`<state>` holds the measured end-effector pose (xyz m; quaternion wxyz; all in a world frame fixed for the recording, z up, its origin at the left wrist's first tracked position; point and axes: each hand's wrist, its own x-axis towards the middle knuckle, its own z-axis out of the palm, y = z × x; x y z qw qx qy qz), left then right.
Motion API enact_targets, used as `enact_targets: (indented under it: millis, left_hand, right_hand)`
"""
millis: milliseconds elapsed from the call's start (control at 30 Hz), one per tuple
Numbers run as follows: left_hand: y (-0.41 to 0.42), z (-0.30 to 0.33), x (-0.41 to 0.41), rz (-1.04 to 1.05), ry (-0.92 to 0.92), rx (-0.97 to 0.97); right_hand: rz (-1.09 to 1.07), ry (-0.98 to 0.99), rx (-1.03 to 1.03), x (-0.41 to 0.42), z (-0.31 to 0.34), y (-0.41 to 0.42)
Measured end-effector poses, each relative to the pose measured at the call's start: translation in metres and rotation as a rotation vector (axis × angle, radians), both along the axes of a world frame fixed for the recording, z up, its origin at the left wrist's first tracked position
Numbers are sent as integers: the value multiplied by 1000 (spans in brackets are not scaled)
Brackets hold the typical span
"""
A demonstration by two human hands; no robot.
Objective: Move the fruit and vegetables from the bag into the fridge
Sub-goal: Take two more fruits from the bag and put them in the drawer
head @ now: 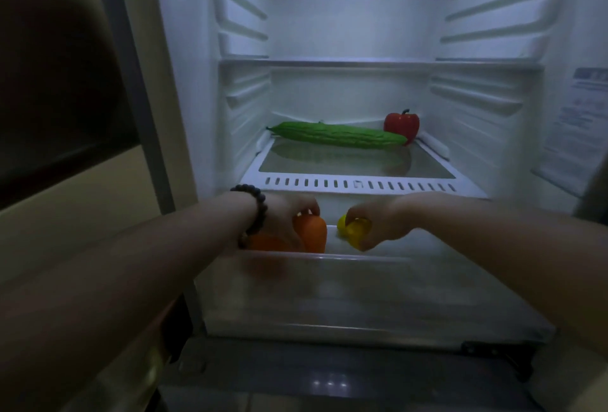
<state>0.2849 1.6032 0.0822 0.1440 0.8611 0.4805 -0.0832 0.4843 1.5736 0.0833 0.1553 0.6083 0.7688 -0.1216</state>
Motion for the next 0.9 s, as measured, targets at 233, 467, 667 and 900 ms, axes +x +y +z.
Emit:
enact_targets:
  millis: [233, 467, 667, 900]
  left_hand:
    - [24, -19, 12, -71, 182, 44]
    - [28, -35, 19, -102, 193, 41]
    - [25, -19, 10, -26, 191, 8]
    - [-12, 13, -4, -6, 147, -44]
  right_hand:
    - [31, -45, -26, -5, -19, 38]
    - [0, 19, -61, -4, -44, 45]
    - [-2, -13, -78, -5, -32, 38]
    - [-11, 29, -140, -15, 8, -11]
